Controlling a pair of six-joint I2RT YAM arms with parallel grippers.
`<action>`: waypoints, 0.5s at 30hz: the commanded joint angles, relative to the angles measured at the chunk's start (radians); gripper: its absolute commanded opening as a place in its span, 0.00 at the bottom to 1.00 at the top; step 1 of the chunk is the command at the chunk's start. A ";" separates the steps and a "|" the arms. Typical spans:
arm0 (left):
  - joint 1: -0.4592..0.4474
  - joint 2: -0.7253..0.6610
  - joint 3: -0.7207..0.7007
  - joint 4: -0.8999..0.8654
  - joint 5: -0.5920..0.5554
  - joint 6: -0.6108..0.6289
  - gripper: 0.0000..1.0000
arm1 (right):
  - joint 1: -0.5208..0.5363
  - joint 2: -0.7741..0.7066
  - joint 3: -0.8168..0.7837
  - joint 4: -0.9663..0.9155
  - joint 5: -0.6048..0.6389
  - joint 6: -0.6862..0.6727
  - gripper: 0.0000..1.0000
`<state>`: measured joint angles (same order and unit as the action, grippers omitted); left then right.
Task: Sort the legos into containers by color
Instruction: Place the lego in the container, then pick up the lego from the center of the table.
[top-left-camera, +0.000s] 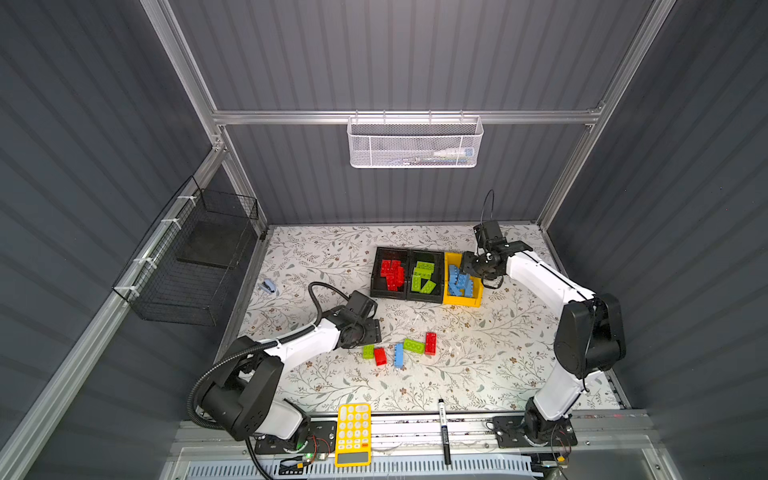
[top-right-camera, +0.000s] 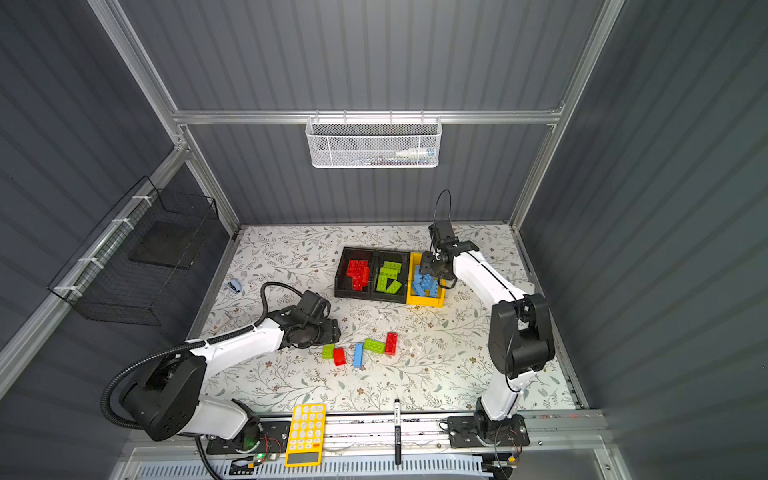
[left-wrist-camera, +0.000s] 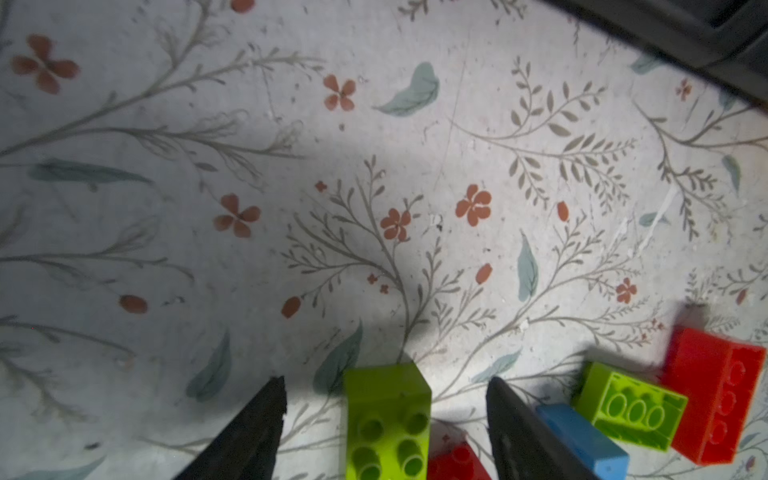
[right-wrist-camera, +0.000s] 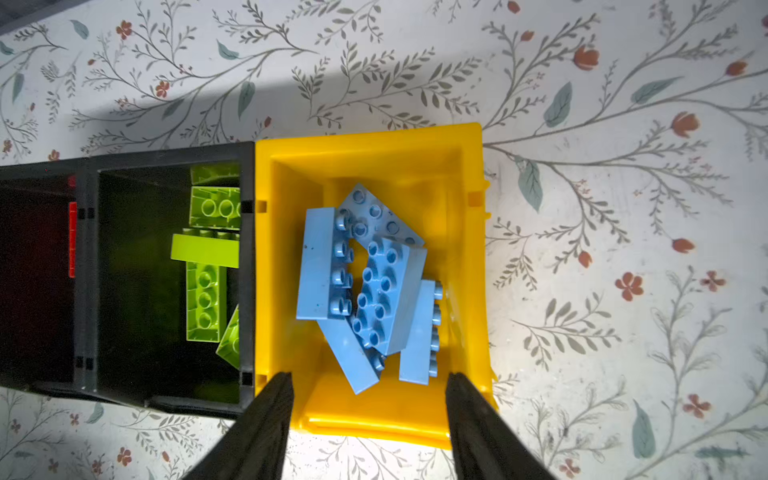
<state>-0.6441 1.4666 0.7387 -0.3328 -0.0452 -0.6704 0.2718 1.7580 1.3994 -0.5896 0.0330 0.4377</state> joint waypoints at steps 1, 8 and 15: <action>-0.017 0.030 0.004 -0.021 -0.026 -0.001 0.75 | -0.008 -0.020 -0.022 0.010 0.009 0.017 0.61; -0.019 0.056 0.008 -0.060 -0.058 0.015 0.59 | -0.011 -0.044 -0.049 0.017 0.017 0.027 0.61; -0.019 0.066 0.035 -0.073 -0.067 0.029 0.31 | -0.019 -0.073 -0.081 0.021 0.024 0.038 0.60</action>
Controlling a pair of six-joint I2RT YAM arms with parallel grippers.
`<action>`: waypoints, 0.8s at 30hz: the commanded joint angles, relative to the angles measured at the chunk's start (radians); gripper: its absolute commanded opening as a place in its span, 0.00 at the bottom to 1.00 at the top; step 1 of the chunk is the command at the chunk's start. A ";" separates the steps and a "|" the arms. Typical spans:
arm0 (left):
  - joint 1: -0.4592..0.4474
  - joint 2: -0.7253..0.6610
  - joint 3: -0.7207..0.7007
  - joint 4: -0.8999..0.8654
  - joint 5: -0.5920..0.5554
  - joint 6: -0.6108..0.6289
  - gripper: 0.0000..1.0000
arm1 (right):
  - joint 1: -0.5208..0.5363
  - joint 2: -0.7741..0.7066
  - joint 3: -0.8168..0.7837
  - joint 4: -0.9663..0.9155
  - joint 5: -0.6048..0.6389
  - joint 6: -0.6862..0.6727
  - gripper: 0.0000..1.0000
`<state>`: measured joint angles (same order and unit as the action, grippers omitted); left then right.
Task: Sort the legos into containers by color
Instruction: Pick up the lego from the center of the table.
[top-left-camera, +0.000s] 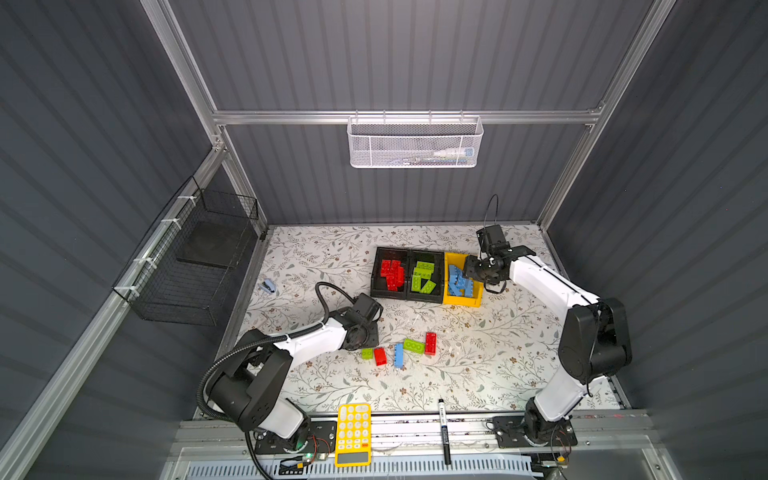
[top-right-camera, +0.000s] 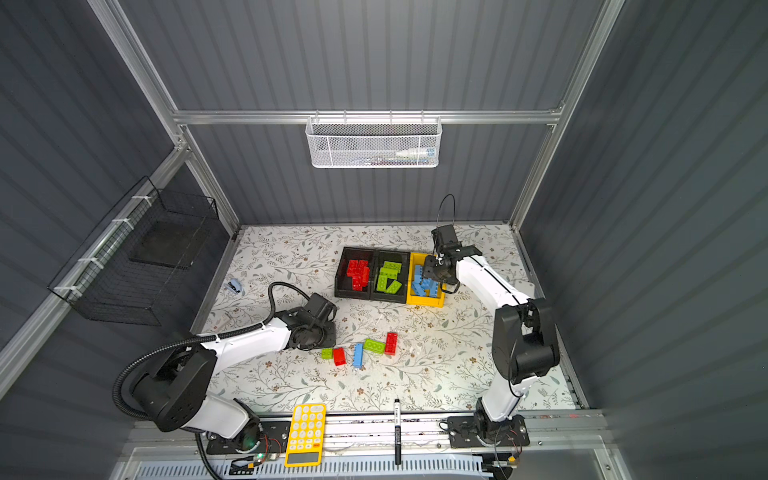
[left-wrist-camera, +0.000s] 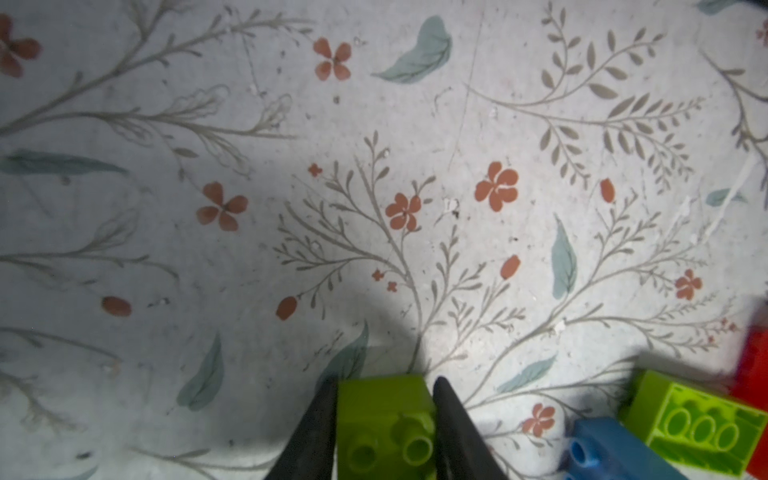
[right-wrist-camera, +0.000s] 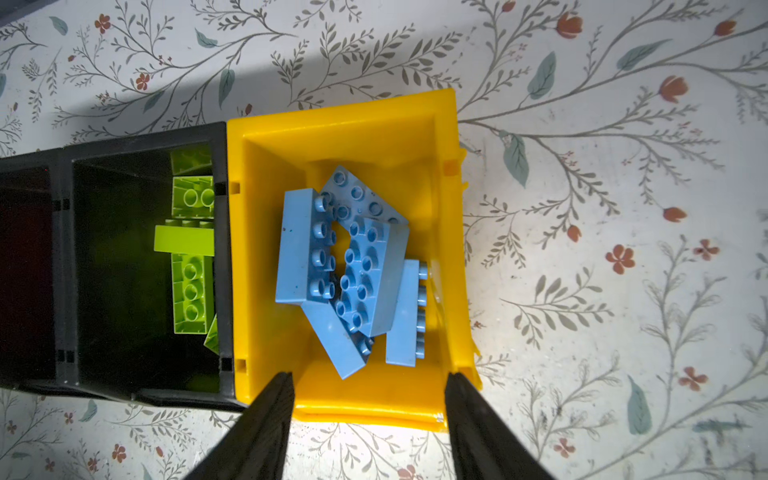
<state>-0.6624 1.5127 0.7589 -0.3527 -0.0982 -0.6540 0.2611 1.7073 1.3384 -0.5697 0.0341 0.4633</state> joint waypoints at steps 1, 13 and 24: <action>0.000 0.017 0.019 -0.057 -0.018 0.016 0.27 | -0.010 -0.027 -0.025 0.003 0.023 0.014 0.60; 0.000 -0.037 0.190 -0.125 -0.051 0.069 0.16 | -0.031 -0.152 -0.158 0.010 0.022 0.036 0.60; -0.001 0.141 0.585 -0.132 -0.020 0.267 0.15 | -0.039 -0.388 -0.434 0.030 0.008 0.106 0.60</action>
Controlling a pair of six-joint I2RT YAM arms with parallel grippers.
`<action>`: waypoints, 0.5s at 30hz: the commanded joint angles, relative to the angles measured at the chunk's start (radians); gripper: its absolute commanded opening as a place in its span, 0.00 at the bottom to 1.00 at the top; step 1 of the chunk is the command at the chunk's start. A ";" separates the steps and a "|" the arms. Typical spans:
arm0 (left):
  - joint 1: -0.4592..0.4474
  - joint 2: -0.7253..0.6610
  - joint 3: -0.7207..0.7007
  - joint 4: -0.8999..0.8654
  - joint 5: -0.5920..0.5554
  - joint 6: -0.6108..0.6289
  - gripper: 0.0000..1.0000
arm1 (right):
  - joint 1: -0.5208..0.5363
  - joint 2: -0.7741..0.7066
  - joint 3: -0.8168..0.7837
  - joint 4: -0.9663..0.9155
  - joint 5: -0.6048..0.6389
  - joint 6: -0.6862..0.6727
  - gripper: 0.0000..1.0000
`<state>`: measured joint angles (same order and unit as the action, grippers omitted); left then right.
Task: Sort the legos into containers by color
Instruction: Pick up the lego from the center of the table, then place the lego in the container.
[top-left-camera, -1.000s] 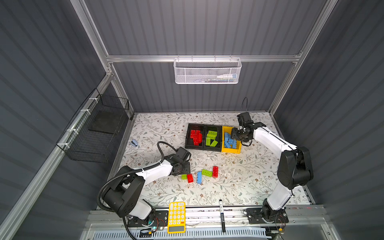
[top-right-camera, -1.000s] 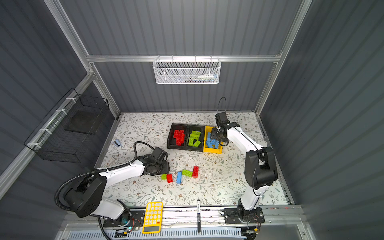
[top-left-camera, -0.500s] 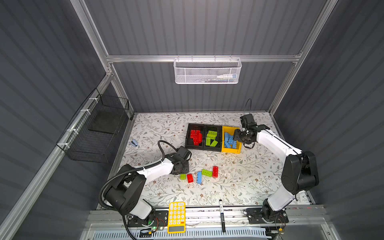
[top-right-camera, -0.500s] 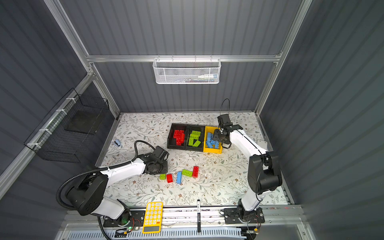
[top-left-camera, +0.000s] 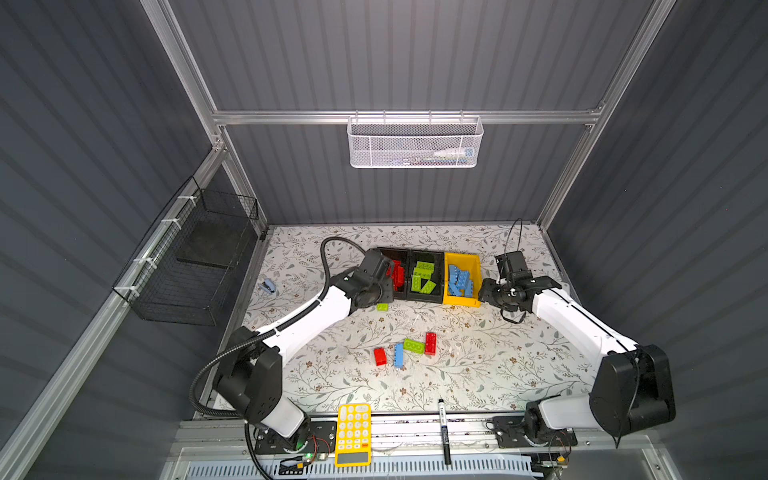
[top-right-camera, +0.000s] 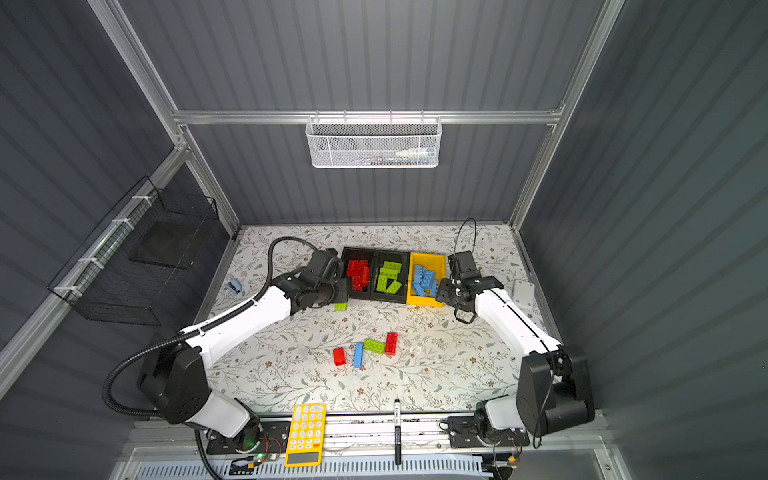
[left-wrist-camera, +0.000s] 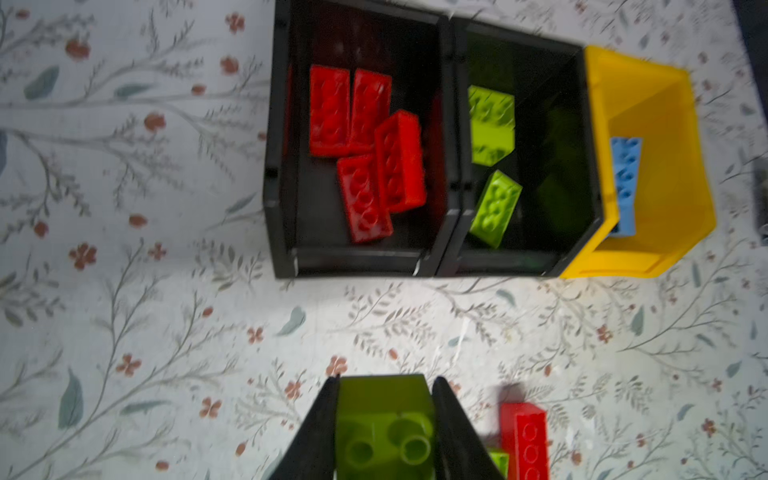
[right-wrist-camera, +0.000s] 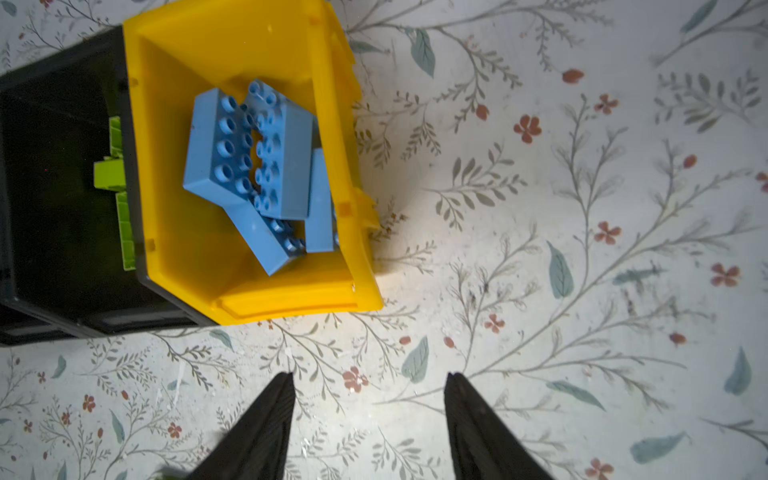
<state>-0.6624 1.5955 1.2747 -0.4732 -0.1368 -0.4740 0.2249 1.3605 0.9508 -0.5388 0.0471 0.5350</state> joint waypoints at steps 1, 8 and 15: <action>-0.002 0.088 0.112 -0.003 0.030 0.110 0.15 | -0.002 -0.061 -0.070 0.002 -0.011 0.042 0.60; -0.003 0.303 0.421 0.021 0.084 0.221 0.15 | -0.003 -0.155 -0.189 -0.004 -0.044 0.094 0.60; -0.006 0.510 0.583 0.109 0.145 0.238 0.15 | 0.001 -0.236 -0.270 0.000 -0.058 0.148 0.60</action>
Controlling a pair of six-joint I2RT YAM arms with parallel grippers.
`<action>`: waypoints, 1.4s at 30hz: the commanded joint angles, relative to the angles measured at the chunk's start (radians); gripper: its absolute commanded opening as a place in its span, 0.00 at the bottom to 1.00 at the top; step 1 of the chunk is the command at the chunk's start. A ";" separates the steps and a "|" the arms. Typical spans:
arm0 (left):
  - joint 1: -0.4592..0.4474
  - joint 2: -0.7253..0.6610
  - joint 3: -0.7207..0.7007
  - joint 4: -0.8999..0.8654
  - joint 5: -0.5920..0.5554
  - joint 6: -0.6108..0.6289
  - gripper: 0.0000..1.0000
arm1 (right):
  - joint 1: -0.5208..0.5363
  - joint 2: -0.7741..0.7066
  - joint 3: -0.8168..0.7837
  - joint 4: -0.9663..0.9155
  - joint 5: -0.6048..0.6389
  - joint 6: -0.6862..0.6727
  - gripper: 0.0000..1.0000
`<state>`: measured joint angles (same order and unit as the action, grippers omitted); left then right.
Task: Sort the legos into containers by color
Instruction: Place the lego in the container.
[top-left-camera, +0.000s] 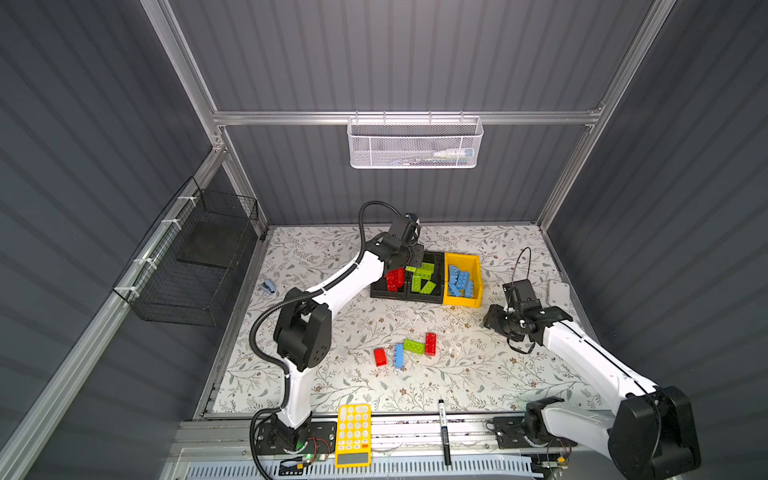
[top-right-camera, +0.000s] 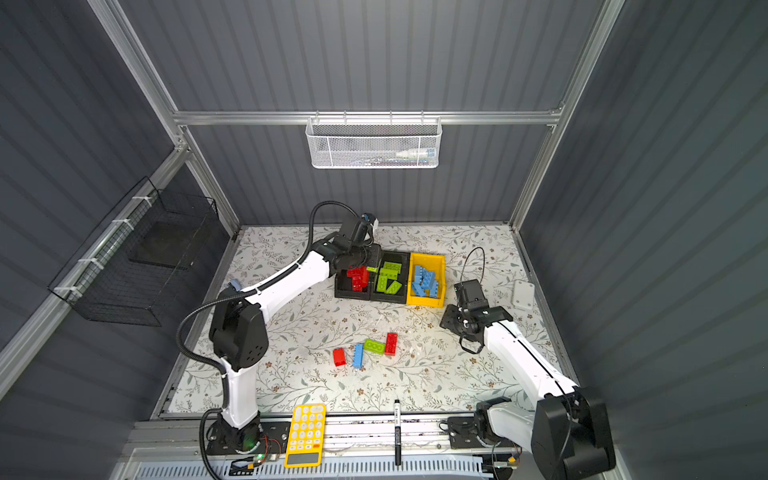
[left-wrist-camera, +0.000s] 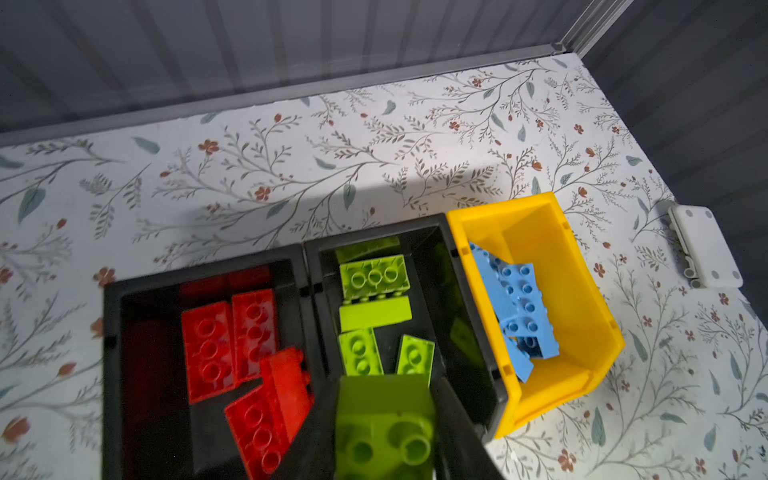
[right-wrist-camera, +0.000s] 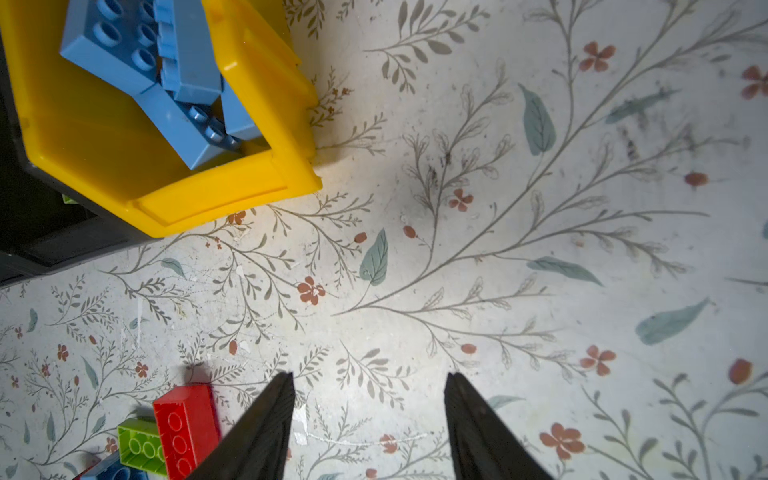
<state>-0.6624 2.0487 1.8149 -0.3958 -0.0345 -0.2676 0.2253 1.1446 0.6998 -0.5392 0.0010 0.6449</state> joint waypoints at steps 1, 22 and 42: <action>-0.006 0.083 0.063 0.042 0.049 0.029 0.15 | 0.002 -0.020 -0.026 0.003 -0.015 0.043 0.60; -0.012 0.232 0.185 0.057 0.042 -0.014 0.56 | 0.248 0.065 -0.005 0.018 0.037 0.147 0.62; 0.096 -0.293 -0.321 0.189 -0.121 -0.049 0.68 | 0.507 0.419 0.280 0.003 0.016 0.142 0.73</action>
<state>-0.5900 1.8000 1.5612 -0.2195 -0.1223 -0.2920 0.7132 1.5208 0.9379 -0.5140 0.0216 0.7849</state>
